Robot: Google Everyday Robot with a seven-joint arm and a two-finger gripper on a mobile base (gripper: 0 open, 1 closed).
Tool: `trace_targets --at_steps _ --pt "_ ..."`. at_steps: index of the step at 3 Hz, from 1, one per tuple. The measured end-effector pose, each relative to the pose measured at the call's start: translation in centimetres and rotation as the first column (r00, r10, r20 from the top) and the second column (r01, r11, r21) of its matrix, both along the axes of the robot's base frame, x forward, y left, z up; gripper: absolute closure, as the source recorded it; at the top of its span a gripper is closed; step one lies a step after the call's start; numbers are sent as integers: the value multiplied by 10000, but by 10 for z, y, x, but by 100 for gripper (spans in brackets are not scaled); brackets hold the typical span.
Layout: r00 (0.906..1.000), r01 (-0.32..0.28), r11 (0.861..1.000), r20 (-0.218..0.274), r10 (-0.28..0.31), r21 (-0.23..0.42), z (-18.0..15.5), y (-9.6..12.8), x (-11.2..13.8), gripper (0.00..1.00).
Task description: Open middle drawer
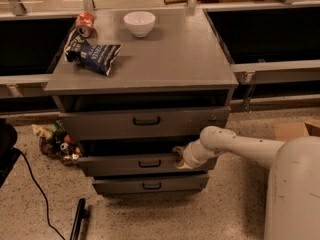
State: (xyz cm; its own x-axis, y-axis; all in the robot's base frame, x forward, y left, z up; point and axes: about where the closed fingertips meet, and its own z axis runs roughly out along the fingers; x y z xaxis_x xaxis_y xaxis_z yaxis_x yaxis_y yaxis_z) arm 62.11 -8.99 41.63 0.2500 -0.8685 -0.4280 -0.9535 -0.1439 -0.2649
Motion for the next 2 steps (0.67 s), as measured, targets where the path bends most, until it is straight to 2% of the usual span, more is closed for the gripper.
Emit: trace_targets --at_steps 1,2 --pt "10000 1 10000 0 -1 0 8 0 0 100" --pt "10000 0 10000 0 0 0 14 0 0 81"
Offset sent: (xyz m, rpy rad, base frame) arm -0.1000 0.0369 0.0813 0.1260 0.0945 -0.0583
